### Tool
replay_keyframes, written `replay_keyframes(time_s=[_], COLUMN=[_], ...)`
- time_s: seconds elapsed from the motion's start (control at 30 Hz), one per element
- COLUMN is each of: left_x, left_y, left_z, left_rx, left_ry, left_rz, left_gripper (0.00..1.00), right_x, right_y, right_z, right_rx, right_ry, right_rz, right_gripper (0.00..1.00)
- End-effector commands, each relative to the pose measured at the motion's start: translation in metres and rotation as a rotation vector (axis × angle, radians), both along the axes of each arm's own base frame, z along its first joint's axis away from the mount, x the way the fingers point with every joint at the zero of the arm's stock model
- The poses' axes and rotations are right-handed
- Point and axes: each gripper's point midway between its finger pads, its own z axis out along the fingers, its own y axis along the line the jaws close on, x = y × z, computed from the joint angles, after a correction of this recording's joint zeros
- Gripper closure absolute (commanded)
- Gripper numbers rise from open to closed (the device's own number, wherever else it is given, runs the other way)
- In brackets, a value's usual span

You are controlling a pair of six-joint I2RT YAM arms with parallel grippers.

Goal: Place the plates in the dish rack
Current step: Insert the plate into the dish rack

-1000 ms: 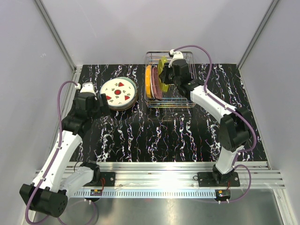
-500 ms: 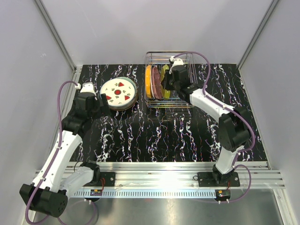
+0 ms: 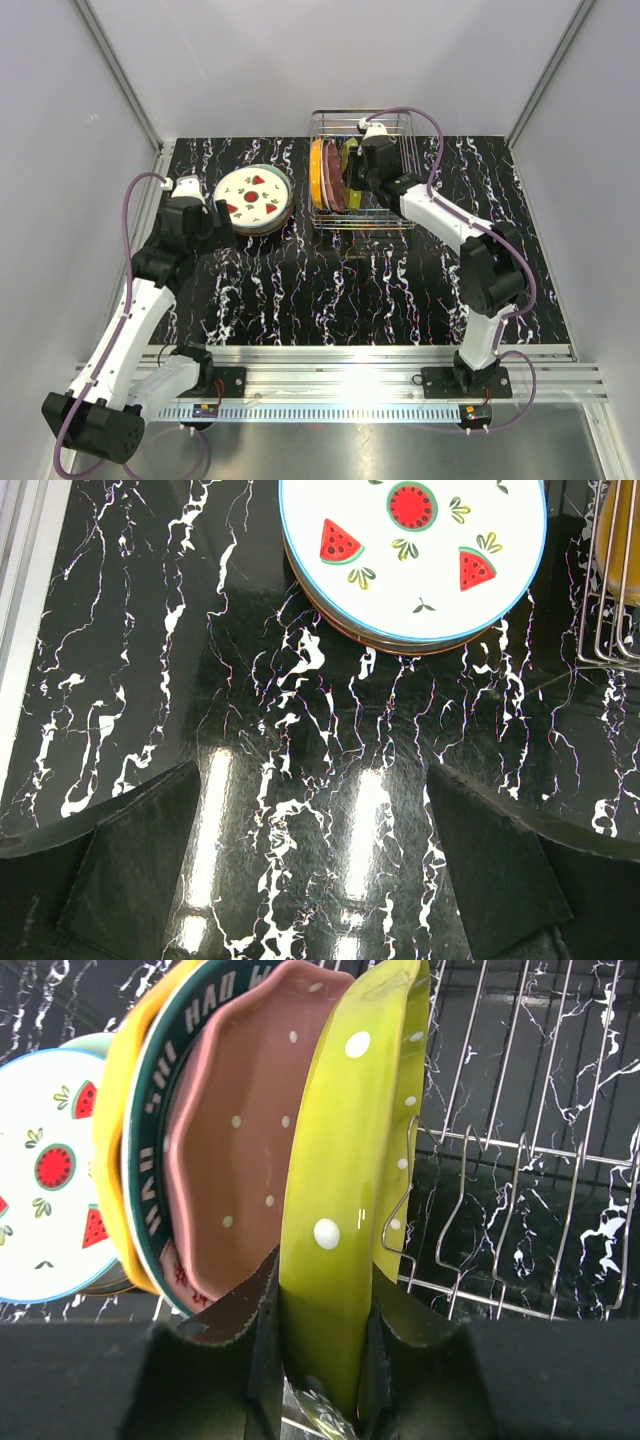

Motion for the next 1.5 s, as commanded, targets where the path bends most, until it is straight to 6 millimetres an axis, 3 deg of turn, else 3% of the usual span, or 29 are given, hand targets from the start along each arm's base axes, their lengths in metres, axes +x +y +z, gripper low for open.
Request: replay_keyframes(time_s=[0.0,0.23,0.47,0.7,0.8,0.93,1.1,1.3,1.47], left_x=[0.007,0.008,0.007,0.008,0.007,0.006,0.01,0.023,0.039], left_y=[-0.003,-0.003,-0.005,-0.006,-0.006,-0.002,0.001,-0.01,-0.025], left_z=[0.011,0.01,0.009,0.009,0.009,0.008,0.002,-0.019,-0.031], left_rx=[-0.018,-0.018,-0.021,-0.023,-0.02,-0.017,-0.014,-0.144,-0.388], left_ry=[-0.06,-0.057,-0.05,-0.05,-0.047,-0.045,-0.026,0.065,0.122], left_rz=[-0.01,-0.013,-0.021,-0.025,-0.027,-0.004,0.034,0.041,0.032], left_gripper=[0.01,0.01,0.01,0.01,0.01,0.01,0.01,0.01,0.01], right_x=[0.024,0.028,0.026,0.019,0.012,-0.006,-0.037,-0.088,-0.13], right_y=[0.015,0.015,0.021,0.017,0.012,0.003,-0.009,-0.037,-0.064], right_z=[0.074,0.066,0.068,0.083,0.098,0.129,0.144,0.124,0.089], right_rx=[0.098,0.071,0.086,0.094,0.1,0.124,0.137,0.163,0.169], right_ry=[-0.193,-0.168,-0.162,-0.178,-0.201,-0.249,-0.282,-0.295,-0.269], right_rz=[-0.003,-0.002,0.023,0.025,0.026,0.034,0.063,0.062,0.032], right_gripper=[0.71,0.57,0.55,0.53,0.5,0.47,0.45,0.48,0.5])
